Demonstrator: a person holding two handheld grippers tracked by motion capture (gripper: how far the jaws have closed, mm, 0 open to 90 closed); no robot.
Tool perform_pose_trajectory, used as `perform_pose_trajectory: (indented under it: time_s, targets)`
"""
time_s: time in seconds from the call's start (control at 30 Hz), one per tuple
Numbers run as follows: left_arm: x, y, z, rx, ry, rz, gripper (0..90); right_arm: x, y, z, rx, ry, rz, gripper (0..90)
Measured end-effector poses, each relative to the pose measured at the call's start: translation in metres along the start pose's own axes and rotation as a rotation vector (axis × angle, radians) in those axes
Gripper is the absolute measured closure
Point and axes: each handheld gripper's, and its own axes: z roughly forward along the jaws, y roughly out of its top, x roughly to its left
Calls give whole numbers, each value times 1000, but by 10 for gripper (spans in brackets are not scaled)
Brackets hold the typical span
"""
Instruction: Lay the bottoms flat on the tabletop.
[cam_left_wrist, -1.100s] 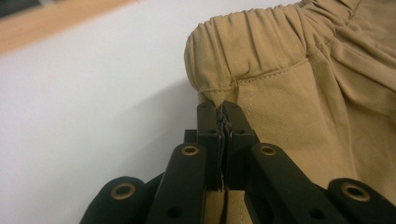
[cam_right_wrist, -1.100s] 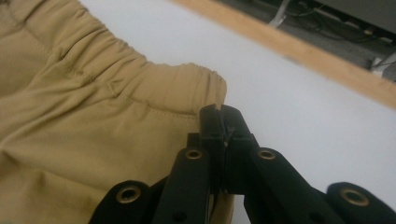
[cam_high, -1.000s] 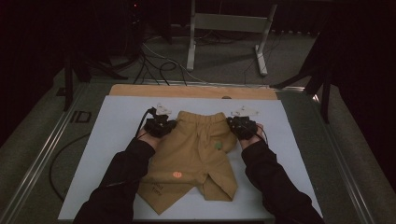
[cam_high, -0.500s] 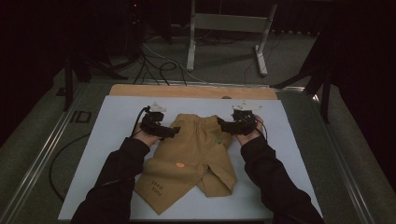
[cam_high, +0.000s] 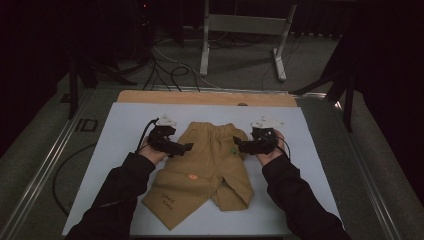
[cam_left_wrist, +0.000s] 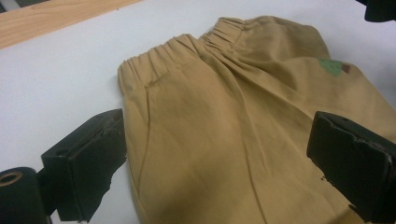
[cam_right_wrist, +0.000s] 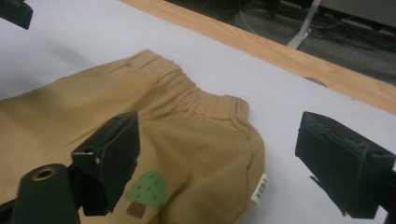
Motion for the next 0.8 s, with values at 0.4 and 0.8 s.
perform_pose_trajectory:
  time_s: [0.4,0.8]
  targets:
    - [-23,-26,-56,-81,-59,81,56,14,-14,-38,-21,57,-20,142]
    - [-40,-75,-92,-127,-69,74,61,28,-59,-44,94,141,22,152]
